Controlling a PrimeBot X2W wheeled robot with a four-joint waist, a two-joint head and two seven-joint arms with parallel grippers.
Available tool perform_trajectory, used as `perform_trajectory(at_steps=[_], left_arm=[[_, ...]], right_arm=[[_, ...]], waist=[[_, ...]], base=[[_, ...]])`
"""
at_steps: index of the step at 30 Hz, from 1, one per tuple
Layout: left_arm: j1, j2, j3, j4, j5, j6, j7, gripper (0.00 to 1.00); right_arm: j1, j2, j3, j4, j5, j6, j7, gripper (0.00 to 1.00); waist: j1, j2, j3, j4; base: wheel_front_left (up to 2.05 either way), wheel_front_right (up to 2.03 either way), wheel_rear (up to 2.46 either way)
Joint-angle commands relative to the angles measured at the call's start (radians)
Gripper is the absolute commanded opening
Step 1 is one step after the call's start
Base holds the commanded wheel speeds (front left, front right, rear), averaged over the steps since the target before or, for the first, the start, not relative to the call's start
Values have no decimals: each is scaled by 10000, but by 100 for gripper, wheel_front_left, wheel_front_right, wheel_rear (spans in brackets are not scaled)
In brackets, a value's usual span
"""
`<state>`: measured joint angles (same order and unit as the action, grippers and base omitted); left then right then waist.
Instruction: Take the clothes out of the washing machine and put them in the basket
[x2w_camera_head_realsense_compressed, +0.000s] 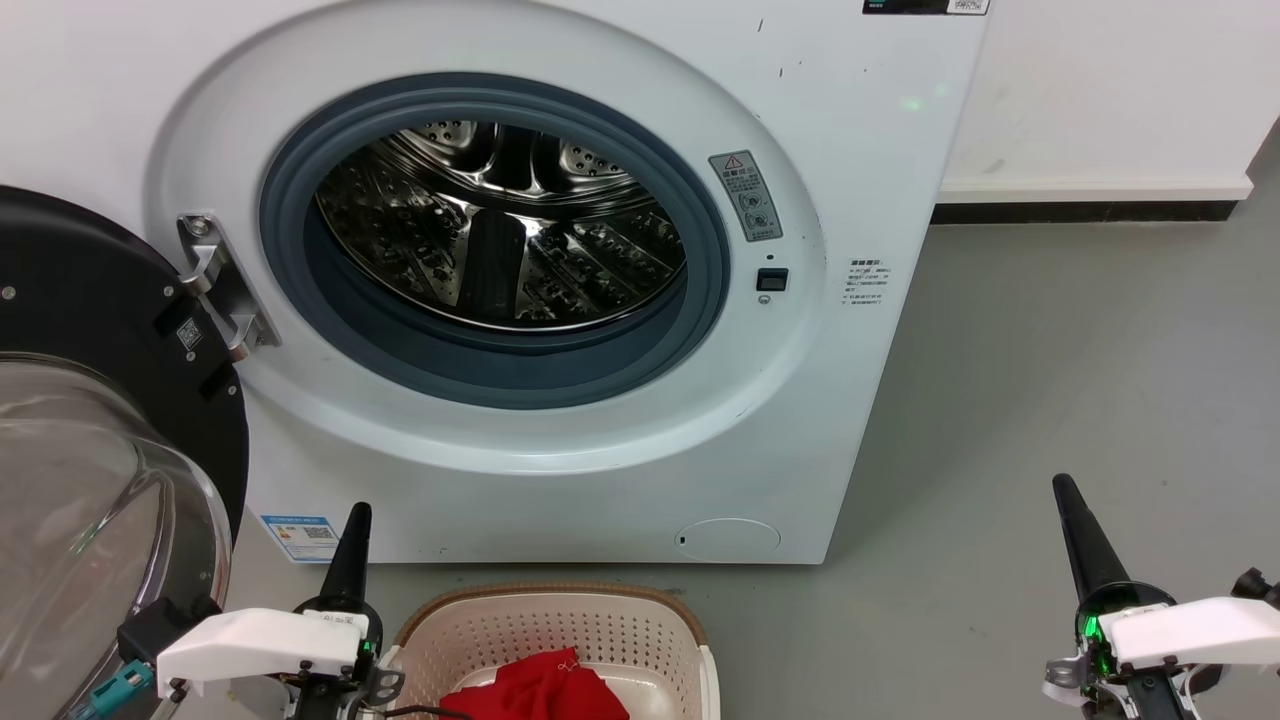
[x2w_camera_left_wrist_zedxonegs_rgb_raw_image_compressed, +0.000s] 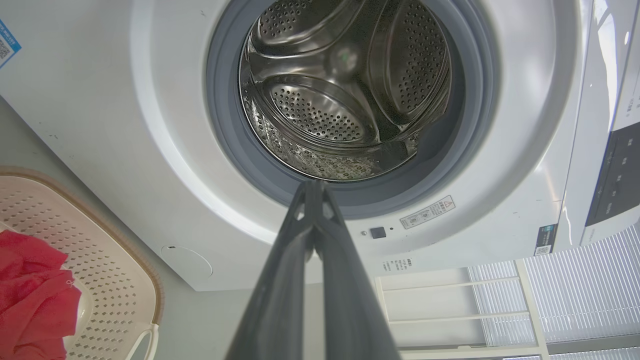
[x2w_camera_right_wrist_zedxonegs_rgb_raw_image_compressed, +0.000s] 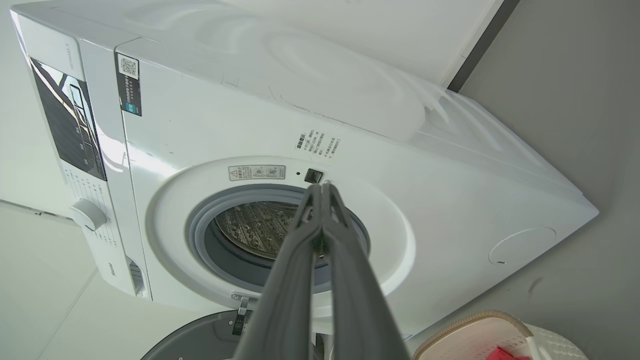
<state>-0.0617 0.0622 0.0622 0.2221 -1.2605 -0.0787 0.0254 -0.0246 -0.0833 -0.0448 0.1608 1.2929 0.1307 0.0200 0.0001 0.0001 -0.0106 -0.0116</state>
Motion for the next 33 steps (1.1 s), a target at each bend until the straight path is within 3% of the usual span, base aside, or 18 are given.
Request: perform_trajectory(at_steps=[1, 33], left_arm=[[-191, 9, 60, -20, -299, -82, 92, 0], [-492, -103, 466, 199, -2965, -468, 780, 0]], right_arm=[[-261, -45, -34, 24, 336, 2, 61, 0], [-779, 31, -248, 703, 2982, 1, 529, 0]], waist=[[-1, -1, 6, 6], [-1, -1, 109, 93]], base=[[0, 0, 0], [0, 0, 0]])
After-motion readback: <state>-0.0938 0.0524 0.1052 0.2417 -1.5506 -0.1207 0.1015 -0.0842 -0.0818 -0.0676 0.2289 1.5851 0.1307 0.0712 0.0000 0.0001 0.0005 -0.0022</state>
